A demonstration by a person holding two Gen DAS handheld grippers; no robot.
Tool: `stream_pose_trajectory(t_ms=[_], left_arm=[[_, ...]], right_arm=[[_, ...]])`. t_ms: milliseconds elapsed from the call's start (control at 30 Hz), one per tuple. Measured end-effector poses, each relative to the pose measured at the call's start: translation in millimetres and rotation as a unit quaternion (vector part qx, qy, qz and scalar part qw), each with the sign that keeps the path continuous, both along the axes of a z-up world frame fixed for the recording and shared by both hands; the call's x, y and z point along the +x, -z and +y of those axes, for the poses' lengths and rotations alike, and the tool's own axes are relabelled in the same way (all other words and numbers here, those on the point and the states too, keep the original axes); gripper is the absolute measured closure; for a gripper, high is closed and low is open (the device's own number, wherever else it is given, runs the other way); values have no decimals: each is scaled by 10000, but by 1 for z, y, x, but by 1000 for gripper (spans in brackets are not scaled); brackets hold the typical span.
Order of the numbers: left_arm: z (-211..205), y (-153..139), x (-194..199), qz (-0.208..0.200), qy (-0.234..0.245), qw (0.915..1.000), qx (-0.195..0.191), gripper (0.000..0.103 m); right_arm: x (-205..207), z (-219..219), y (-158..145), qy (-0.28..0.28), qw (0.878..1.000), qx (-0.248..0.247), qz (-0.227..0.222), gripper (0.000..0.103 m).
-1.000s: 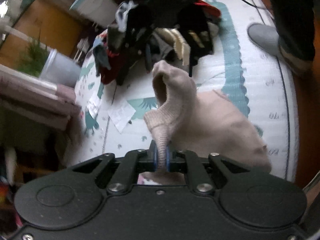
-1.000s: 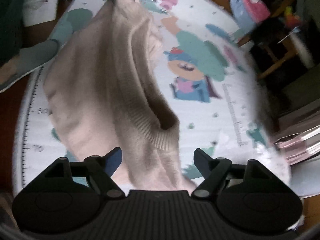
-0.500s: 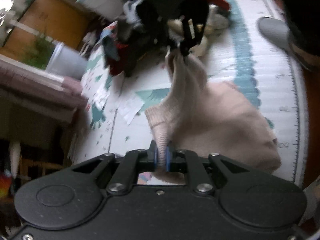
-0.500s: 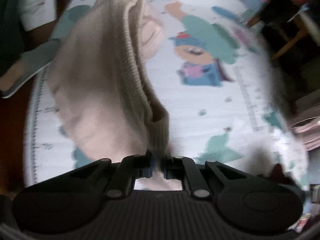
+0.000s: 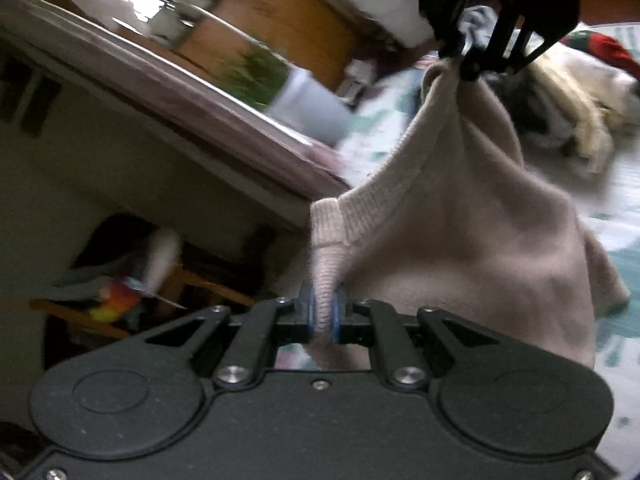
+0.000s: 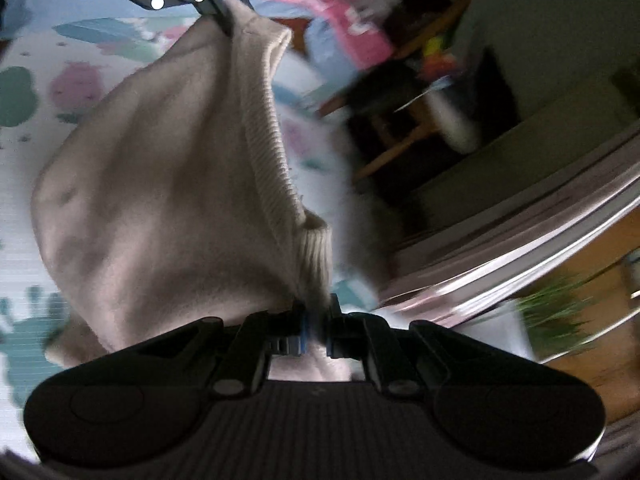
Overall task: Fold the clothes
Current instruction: 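Lift the sweater up with both tools, holding it hanging between them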
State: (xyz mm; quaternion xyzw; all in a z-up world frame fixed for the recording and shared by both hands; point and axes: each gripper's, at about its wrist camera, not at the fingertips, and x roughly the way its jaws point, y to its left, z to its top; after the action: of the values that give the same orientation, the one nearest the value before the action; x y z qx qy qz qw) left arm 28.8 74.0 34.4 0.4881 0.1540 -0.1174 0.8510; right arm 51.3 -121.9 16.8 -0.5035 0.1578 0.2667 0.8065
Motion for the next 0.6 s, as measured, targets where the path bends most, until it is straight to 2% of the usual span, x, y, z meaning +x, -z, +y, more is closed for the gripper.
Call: stream_pose_trajectory(t_ms=[133,233,267,400,533,600], left_arm=[[1,-15,2,-313,-179,9993,-26,96],[2,-14,6,-376,-252,9989,-143,96],[2,-10,8,-392,-258,9989,-61,96],[-8,-8,0,-441,-152,9988,155,96],[-7,-18,-4,-499,-93,9987,89,96],[-5,-25,-13,-373,6,9993,83,96]], right_arm=[[-9,4,-15,-57,9972,-277,-686,94],[-11,4,-17,12,9936,-454,-1031,94],[-10,3,-15,51,9922,-530,-1129,94],[-17,3,-3,-14,9882,-856,-1270,94],[-22,-4,-16,8,9922,-629,-1075,94],[-36,-8,-25,-116,9934,-607,-967,94]])
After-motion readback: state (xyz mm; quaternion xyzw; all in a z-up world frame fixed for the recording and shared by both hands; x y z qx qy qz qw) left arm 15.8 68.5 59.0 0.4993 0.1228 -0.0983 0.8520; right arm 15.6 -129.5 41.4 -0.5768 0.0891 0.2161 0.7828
